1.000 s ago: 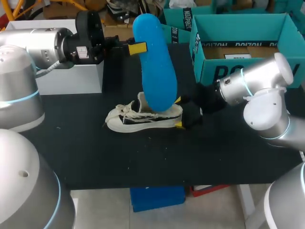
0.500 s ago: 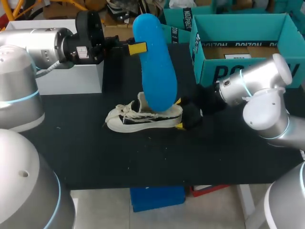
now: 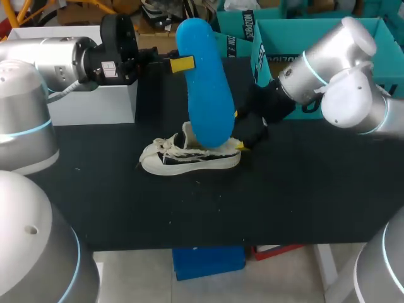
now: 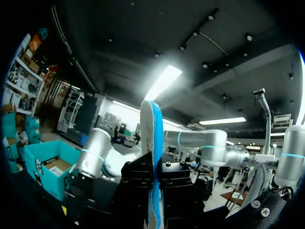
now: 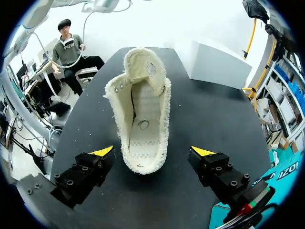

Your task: Take the shoe out of the shoebox, open the shoe tongue, remove and reinsert the insole, then place the shoe into the shoebox

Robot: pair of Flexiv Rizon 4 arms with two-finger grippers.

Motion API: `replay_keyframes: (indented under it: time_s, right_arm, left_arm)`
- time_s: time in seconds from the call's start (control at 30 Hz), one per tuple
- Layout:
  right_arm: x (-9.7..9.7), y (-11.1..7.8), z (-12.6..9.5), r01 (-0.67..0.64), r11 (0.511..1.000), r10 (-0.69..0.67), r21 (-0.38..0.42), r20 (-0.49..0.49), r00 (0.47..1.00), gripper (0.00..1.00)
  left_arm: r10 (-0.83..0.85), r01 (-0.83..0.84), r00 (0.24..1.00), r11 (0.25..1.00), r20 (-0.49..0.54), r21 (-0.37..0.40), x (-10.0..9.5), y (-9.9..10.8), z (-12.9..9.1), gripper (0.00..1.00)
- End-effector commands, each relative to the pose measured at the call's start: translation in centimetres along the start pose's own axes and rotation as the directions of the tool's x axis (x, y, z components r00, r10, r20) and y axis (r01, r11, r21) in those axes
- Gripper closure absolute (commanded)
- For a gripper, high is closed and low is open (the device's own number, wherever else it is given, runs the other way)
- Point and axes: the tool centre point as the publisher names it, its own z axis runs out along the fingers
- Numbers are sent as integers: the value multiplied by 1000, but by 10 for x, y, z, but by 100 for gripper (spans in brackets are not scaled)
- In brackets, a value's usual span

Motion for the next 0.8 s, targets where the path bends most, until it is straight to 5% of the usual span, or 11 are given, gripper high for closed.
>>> replay_keyframes:
  time_s: [0.03,0.33,0.43,0.6,0.8]
  right_arm:
    - [-16,20,1,7,960,17,278,-84,996,0]
    - [-27,49,7,40,881,27,471,-135,990,0]
    - [-27,54,9,51,849,31,526,-147,989,16]
    - [-24,62,13,71,796,46,601,-178,983,25]
    - [-18,66,19,79,766,43,638,-172,984,21]
  left_arm:
    - [2,-2,1000,1000,2,1,1,2,0,100]
    - [2,-2,1000,1000,2,1,1,2,0,100]
    - [2,-2,1000,1000,2,1,1,2,0,100]
    - [2,-2,1000,1000,2,1,1,2,0,100]
    - [2,-2,1000,1000,2,1,1,2,0,100]
